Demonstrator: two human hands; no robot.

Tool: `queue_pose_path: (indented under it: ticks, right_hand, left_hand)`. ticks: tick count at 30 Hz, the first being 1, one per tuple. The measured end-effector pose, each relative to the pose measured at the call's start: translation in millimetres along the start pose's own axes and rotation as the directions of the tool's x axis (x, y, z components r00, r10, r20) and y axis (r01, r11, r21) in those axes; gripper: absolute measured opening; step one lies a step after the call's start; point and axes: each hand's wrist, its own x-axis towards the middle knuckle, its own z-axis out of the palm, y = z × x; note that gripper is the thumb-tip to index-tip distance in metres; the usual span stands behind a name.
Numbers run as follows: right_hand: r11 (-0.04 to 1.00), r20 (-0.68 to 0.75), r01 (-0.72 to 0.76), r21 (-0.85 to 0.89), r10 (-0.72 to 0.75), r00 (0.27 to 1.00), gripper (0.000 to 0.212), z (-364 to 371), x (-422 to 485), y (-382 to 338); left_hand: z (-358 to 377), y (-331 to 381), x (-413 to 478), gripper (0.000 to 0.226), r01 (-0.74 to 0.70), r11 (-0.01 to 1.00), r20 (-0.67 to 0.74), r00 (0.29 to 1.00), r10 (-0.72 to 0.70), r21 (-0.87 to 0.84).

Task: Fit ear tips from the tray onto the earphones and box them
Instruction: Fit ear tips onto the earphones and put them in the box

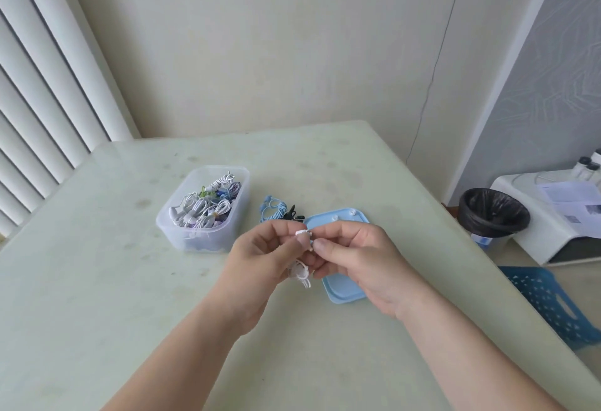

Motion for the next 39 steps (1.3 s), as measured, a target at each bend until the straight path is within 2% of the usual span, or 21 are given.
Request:
queue_pose_path:
  ticks: [3, 5, 7, 10, 12, 15, 18, 23, 27, 29, 30, 32, 34, 36, 39]
  right_hand:
    - [0.995, -0.069, 0.026, -0.098, -0.032, 0.997, 0.009, -3.2, 1.9, 2.1]
    - [0.991, -0.203, 0.054, -0.126, -0.079, 0.976, 0.007, -13.2, 2.7, -2.7]
    - [0.977, -0.357, 0.081, -0.196, -0.148, 0.922, 0.007, -30.0, 4.2, -9.2]
    - [0.895, -0.497, 0.014, -0.445, -0.260, 0.828, 0.018, -55.7, 8.7, -5.9]
    - [0.800, -0.503, -0.073, -0.596, -0.301, 0.810, 0.023, -65.0, 10.9, 3.0]
    - [0.661, -0.425, -0.113, -0.742, -0.332, 0.842, 0.018, -70.2, 15.8, 14.8]
    - [0.574, -0.358, -0.119, -0.810, -0.325, 0.875, 0.007, -69.1, 22.6, 19.6]
    - [0.413, -0.358, -0.214, -0.885, -0.312, 0.880, 0.020, -66.5, 31.1, 22.4]
    - [0.457, -0.353, -0.175, -0.872, -0.340, 0.872, 0.015, -64.8, 29.0, 21.7]
    - [0.524, -0.333, -0.075, -0.848, -0.419, 0.845, 0.012, -62.1, 25.0, 18.6]
    - [0.597, -0.349, -0.020, -0.802, -0.440, 0.828, 0.012, -58.1, 20.1, 14.7]
    - [0.803, -0.403, 0.069, -0.591, -0.369, 0.837, 0.011, -43.7, 9.1, 8.5]
    - [0.941, -0.390, 0.101, -0.324, -0.230, 0.892, 0.008, -28.2, 0.3, 6.1]
    - [0.986, -0.341, 0.099, -0.138, -0.141, 0.930, 0.007, -17.9, -3.5, 7.3]
    - [0.996, -0.270, 0.071, 0.059, -0.053, 0.961, 0.012, -10.5, -4.3, 7.9]
  left_hand:
    - [2.6, -9.9, 3.9, 0.022, 0.011, 0.996, -0.009, 1.000, -0.012, -0.093]
    - [3.3, -15.9, 5.5, 0.022, 0.042, 0.987, -0.018, 0.999, -0.045, -0.156]
    - [2.1, -18.6, 6.3, 0.018, 0.060, 0.977, -0.015, 0.998, -0.065, -0.206]
    - [-0.4, -20.2, 5.4, 0.019, 0.075, 0.964, 0.027, 0.997, -0.070, -0.255]
    - [0.0, -22.2, 4.1, 0.024, 0.078, 0.960, 0.055, 0.996, -0.066, -0.269]
    - [0.4, -25.3, 4.1, 0.030, 0.060, 0.966, 0.069, 0.997, -0.044, -0.253]
    - [-0.4, -26.5, 5.1, 0.027, 0.048, 0.966, 0.078, 0.997, -0.029, -0.255]
    - [1.3, -26.8, 4.7, 0.033, 0.037, 0.968, 0.083, 0.996, -0.016, -0.248]
    - [1.1, -26.9, 5.2, 0.039, 0.031, 0.959, 0.072, 0.997, -0.011, -0.282]
    - [0.4, -27.4, 5.6, 0.038, 0.032, 0.956, 0.065, 0.998, -0.014, -0.291]
    - [1.1, -27.5, 6.1, 0.038, 0.031, 0.958, 0.068, 0.998, -0.012, -0.286]
    - [0.7, -27.7, 6.2, 0.035, 0.024, 0.961, 0.070, 0.998, -0.004, -0.276]
    - [0.4, -28.3, 6.4, 0.027, 0.011, 0.963, 0.069, 0.998, 0.008, -0.268]
    - [0.1, -28.7, 5.7, 0.023, 0.000, 0.968, 0.069, 0.997, 0.018, -0.253]
    - [0.3, -30.4, 4.7, 0.021, -0.027, 0.976, 0.060, 0.997, 0.041, -0.216]
